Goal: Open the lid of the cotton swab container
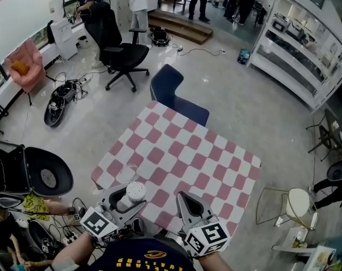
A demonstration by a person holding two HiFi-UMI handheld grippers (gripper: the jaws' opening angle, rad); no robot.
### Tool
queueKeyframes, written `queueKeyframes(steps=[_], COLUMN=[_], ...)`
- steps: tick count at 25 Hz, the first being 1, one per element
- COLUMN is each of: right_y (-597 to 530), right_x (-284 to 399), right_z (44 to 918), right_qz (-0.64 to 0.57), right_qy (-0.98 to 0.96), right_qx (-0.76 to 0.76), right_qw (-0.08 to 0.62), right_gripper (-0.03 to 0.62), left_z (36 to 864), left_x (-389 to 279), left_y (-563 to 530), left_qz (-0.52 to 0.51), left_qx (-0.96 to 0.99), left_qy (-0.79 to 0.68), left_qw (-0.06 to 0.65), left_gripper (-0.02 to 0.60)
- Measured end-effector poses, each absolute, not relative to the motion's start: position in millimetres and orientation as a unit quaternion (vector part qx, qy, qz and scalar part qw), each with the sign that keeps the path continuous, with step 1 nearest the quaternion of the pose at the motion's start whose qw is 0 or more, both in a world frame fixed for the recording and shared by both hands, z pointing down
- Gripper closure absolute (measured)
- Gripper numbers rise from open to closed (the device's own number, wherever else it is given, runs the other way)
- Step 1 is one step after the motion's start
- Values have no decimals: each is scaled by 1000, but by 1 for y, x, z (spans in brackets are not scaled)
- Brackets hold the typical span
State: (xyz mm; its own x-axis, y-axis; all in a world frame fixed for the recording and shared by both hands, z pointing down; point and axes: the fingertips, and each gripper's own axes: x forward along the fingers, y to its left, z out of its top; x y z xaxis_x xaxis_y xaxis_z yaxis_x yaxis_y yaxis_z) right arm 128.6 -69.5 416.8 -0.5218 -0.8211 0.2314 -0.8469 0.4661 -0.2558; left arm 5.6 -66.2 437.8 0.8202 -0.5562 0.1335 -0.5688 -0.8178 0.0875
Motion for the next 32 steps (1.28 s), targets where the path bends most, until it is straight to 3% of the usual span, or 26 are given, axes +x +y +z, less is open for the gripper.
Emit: queueKeyframes(steps=[32], right_y=[-58], right_x=[120], right_z=[421], right_qz=[173], right_qy=[-857], right_qx=[484], right_qw=[46], right_gripper=[583], left_z=[425], left_x=[8], left_y=[-55], left_qz=[34], left_qx=[956], left_qy=[-280], left_qw=[76], left_gripper=[330])
